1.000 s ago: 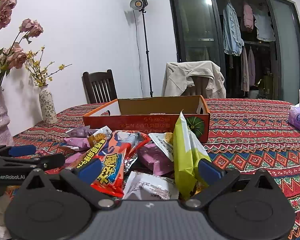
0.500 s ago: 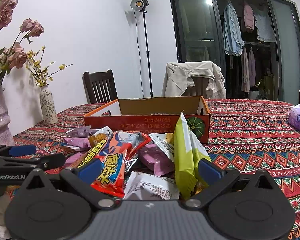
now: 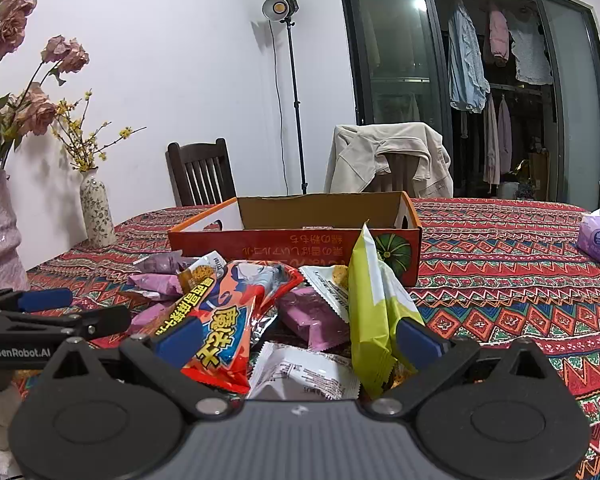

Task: Organize snacks
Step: 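Grasp the yellow-green bar packet with the right tool while the left tool grasps the red-blue spicy strip bag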

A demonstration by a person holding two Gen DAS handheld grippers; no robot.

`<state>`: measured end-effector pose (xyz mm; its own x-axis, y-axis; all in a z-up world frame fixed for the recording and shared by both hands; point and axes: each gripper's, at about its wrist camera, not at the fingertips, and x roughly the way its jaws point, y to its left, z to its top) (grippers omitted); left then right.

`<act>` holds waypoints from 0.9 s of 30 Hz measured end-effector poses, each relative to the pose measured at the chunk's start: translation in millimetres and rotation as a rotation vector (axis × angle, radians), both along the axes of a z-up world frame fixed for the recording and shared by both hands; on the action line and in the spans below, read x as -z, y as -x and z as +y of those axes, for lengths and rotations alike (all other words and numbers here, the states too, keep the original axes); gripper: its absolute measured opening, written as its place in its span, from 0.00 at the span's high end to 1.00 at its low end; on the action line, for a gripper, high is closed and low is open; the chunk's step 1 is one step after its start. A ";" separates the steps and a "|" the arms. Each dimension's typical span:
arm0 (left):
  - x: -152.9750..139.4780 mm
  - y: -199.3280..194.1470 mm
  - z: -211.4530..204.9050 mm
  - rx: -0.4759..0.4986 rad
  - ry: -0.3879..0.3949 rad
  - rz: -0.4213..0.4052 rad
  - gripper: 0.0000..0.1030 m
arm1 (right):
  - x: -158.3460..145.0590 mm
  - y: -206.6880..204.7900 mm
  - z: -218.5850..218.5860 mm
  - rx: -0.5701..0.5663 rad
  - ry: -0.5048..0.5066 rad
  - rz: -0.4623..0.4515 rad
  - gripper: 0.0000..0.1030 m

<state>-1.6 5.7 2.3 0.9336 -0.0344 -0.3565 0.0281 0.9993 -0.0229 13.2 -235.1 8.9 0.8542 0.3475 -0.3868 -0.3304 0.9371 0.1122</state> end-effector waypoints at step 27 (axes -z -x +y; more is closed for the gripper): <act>-4.1 -5.9 10.0 -0.047 -0.005 -0.006 0.00 | -9.5 -72.1 4.2 0.038 0.152 0.032 0.54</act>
